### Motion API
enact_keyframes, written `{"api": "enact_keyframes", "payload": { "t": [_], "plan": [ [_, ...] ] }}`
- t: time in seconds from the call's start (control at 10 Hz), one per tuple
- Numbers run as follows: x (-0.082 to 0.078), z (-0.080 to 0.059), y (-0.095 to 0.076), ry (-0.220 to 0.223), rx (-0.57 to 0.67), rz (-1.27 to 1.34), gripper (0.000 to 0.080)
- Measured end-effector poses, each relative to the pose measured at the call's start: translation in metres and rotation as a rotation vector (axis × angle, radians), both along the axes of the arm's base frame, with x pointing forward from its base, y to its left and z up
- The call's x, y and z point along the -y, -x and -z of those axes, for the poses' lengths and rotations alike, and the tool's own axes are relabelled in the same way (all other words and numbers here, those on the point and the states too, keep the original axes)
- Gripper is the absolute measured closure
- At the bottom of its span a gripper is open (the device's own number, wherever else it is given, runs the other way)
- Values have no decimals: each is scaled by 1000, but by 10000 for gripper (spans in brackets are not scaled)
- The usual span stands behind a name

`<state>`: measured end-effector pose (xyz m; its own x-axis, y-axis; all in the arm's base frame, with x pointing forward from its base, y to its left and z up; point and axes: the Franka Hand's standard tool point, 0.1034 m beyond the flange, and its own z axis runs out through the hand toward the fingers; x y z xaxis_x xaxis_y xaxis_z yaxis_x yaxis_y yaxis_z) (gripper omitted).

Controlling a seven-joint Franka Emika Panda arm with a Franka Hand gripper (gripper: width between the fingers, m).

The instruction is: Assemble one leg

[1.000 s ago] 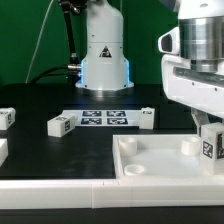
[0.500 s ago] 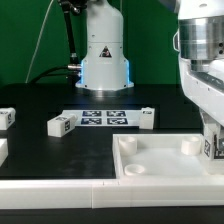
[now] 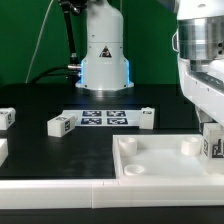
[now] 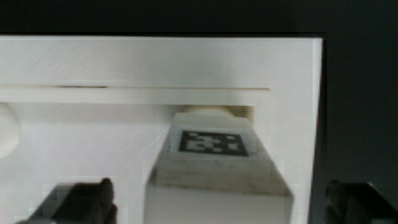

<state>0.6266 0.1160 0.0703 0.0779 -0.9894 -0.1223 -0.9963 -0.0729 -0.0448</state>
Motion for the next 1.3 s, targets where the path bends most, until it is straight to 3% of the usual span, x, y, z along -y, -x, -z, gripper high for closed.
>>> {"api": "enact_keyframes", "payload": {
  "t": [0.1,0.8,1.3],
  "plan": [
    [-1,0,1,3,4,-101,157],
    [-2,0,1,19,78,-756,150],
    [0,-2,0,89,98,-1314,150]
  ]
}}
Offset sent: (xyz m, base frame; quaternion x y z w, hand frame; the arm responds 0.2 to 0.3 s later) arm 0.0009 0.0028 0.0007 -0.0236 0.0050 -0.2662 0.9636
